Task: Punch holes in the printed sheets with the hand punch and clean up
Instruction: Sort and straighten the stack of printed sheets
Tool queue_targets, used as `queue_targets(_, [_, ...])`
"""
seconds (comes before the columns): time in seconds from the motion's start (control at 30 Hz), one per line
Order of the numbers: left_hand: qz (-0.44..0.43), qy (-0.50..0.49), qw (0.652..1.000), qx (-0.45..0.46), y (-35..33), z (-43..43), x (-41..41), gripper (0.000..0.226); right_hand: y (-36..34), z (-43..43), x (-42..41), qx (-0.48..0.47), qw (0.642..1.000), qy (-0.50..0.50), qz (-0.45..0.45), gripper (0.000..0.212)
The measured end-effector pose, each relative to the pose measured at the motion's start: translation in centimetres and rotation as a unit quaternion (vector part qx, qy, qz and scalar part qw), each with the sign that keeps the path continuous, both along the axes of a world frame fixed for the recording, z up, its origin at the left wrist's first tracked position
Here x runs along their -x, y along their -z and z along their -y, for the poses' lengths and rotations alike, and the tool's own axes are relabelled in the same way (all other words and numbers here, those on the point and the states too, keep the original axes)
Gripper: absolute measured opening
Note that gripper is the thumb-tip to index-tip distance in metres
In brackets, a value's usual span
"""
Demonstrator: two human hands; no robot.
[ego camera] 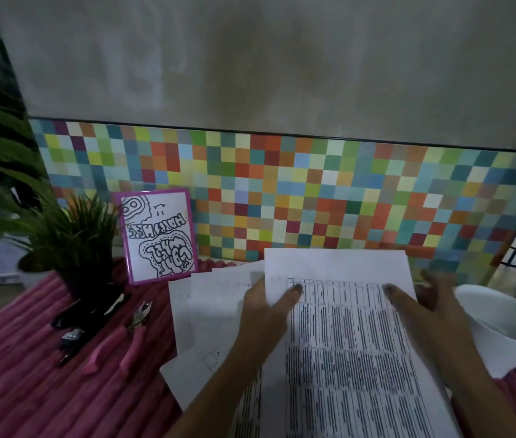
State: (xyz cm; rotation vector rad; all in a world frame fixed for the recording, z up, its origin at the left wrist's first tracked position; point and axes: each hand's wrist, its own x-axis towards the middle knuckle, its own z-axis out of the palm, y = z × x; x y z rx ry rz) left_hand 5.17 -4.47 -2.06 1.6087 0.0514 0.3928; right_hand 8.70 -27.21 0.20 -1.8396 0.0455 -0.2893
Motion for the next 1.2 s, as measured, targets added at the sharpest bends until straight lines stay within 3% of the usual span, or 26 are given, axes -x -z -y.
queue_targets(0.1, [0.017,-0.036,0.999,0.002,0.3,0.0,0.2,0.015,0.4,0.5,0.0,-0.082,0.975,-0.160,-0.133,0.032])
queue_targets(0.2, [0.036,-0.159,0.969,-0.184,0.8,-0.9,0.5,0.021,1.7,0.3,-0.1,-0.070,0.974,-0.138,-0.167,0.026])
queue_targets(0.3, [-0.075,-0.189,0.928,-0.311,0.9,-2.6,0.7,0.056,2.7,0.1,-0.2,-0.100,0.970,-0.117,-0.189,0.028])
queue_targets(0.47, [-0.208,-0.122,0.947,-0.210,-0.3,-3.6,0.6,0.049,3.5,-0.1,-0.5,-0.119,0.967,-0.120,-0.192,0.022])
queue_targets(0.6, [-0.250,-0.077,0.942,-0.211,-0.4,-4.2,0.4,0.027,3.5,-0.6,-0.3,-0.126,0.966,-0.145,-0.174,0.025])
queue_targets(0.67, [-0.231,-0.039,0.952,-0.199,-0.2,-4.1,0.3,0.034,3.5,-1.0,-0.2,-0.152,0.963,-0.153,-0.164,0.029])
queue_targets(0.77, [-0.185,0.021,0.976,-0.110,-0.5,-3.0,0.4,0.011,4.1,-1.5,-0.6,-0.190,0.956,-0.177,-0.134,0.045])
queue_targets(0.9, [-0.076,0.032,0.997,-0.005,-0.4,-2.6,0.5,0.039,4.6,-1.7,-0.9,-0.253,0.949,-0.169,-0.077,0.085])
queue_targets(1.0, [-0.006,0.064,0.992,0.108,-1.0,-3.3,0.5,0.054,3.6,-1.2,-0.8,-0.236,0.955,-0.177,-0.027,0.111])
queue_targets(1.03, [0.009,0.070,0.988,0.138,-1.1,-3.4,0.3,0.058,3.2,-1.0,-0.7,-0.217,0.957,-0.190,-0.029,0.105])
queue_targets(1.1, [0.023,0.066,0.983,0.168,-1.0,-3.3,0.1,0.067,2.8,-0.7,-0.4,-0.195,0.951,-0.235,-0.058,0.069])
queue_targets(1.13, [0.027,0.047,0.988,0.143,-0.7,-3.0,0.2,0.070,2.7,-0.7,-0.3,-0.191,0.948,-0.243,-0.072,0.056])
queue_targets(1.2, [0.021,-0.073,0.996,-0.035,0.1,-2.9,0.3,0.072,3.4,-0.5,-0.7,-0.167,0.959,-0.214,-0.083,0.054])
